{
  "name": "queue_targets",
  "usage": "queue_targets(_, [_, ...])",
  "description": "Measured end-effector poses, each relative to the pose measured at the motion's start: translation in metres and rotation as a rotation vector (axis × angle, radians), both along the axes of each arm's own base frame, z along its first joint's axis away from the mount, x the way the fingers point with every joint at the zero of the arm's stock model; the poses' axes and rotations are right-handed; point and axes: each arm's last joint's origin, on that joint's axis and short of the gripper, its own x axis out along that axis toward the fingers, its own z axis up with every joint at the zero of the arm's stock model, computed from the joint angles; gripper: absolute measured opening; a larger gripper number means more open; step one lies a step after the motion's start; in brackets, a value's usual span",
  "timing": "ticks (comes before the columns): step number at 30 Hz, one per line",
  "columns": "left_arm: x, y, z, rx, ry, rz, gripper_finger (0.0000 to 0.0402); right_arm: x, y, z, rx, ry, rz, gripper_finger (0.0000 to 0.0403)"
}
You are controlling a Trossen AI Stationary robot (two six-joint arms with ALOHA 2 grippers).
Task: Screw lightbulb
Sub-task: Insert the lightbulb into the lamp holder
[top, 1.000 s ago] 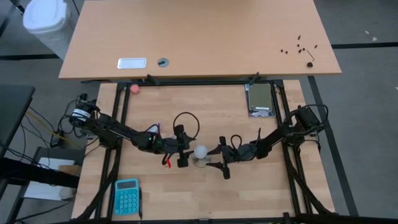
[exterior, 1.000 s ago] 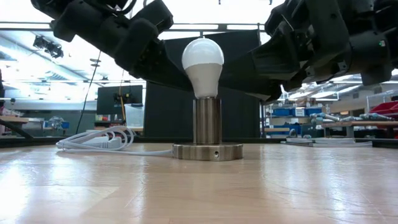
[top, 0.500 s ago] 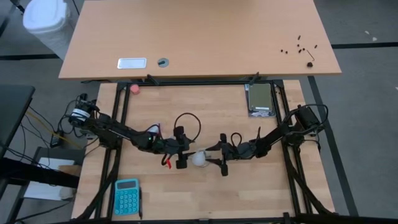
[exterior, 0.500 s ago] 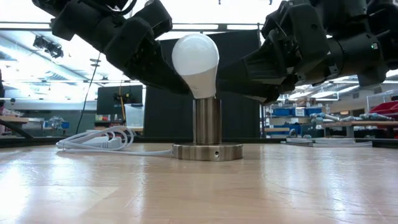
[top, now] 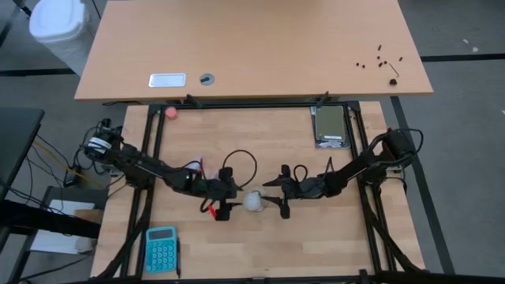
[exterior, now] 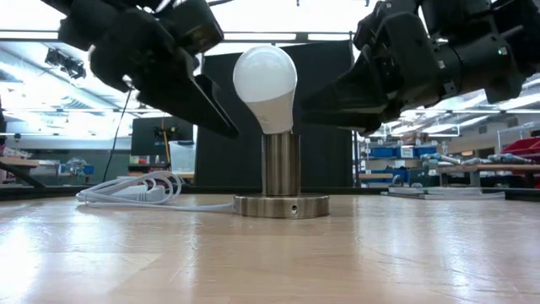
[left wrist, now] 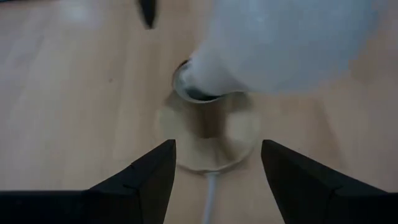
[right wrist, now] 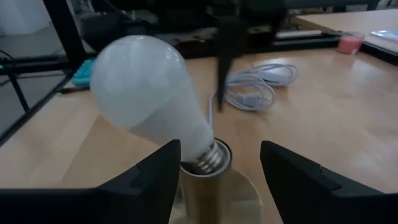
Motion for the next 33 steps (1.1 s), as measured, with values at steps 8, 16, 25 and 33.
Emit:
queue_targets(8, [-0.014,-0.031,-0.002,0.003,-0.007,0.062,0.0243,-0.002,-0.002,0.003,0.014,0.032,-0.013,0.0233])
queue_targets(16, [-0.024,-0.059,0.005,0.09,-0.137,0.095,0.0243,-0.004,0.001,0.004,0.023,0.02,-0.051,0.0233])
queue_targets(25, [-0.024,-0.064,0.0,0.16,-0.17,0.198,0.0243,-0.003,0.002,0.007,0.046,-0.01,-0.058,0.0233])
queue_targets(33, [-0.012,-0.07,-0.014,0.147,-0.222,0.202,0.0243,-0.002,0.004,0.018,0.002,-0.117,-0.085,0.0233])
